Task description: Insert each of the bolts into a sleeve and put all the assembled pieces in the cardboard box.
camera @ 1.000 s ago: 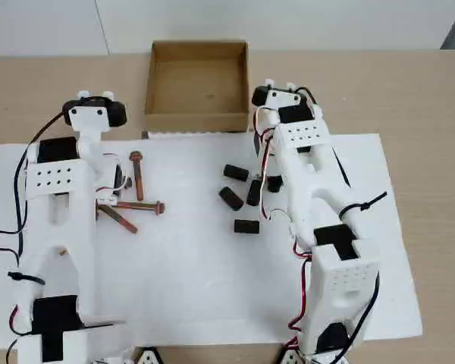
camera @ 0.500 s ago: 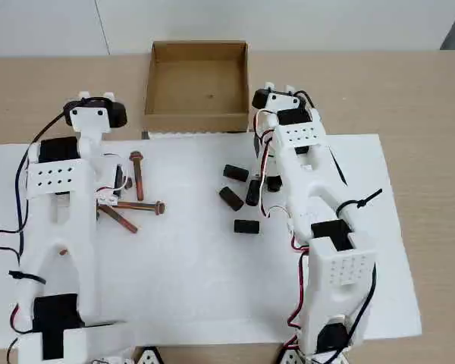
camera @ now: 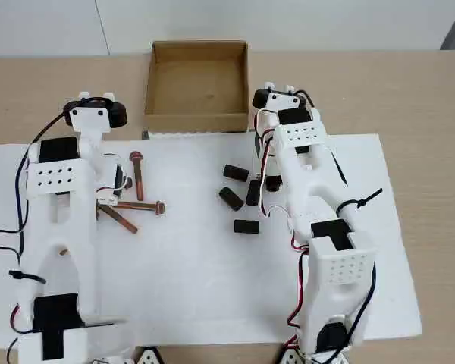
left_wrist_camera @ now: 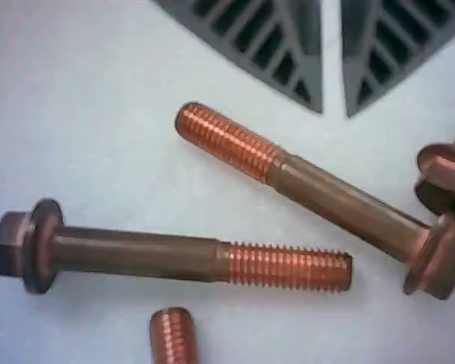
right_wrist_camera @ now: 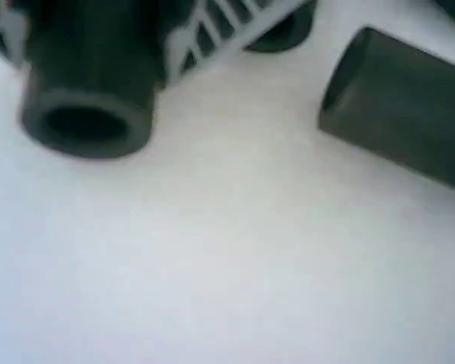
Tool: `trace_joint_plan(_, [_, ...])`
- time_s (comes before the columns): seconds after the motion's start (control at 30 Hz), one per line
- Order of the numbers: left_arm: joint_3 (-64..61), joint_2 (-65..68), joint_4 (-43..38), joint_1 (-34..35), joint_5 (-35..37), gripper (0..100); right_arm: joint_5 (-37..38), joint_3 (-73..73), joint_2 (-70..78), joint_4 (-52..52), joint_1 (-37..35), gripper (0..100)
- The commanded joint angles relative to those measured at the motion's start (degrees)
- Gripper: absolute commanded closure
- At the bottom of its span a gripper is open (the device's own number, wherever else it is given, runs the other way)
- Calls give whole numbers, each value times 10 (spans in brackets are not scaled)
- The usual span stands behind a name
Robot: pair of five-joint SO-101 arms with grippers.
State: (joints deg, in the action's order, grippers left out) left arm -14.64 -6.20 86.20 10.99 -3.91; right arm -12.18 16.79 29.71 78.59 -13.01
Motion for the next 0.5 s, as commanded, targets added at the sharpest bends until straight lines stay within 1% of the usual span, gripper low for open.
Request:
trace_joint_plan(0.0, [30,-8,16,0,-3,993,10,14,-69,21,-1,995])
trace_joint_plan(0.07, [51,-8,48,-1,-3,993,11,14,-106,40,-1,995])
trace_joint_plan(0.23, [154,-3,136,0,-4,993,15,14,-189,101,0,995])
trace_joint_plan(0.33, [187,-3,143,-1,-6,993,34,14,-226,131,0,995])
trace_joint_plan(0.47, [191,16,143,-1,-20,993,56,14,-257,162,5,995])
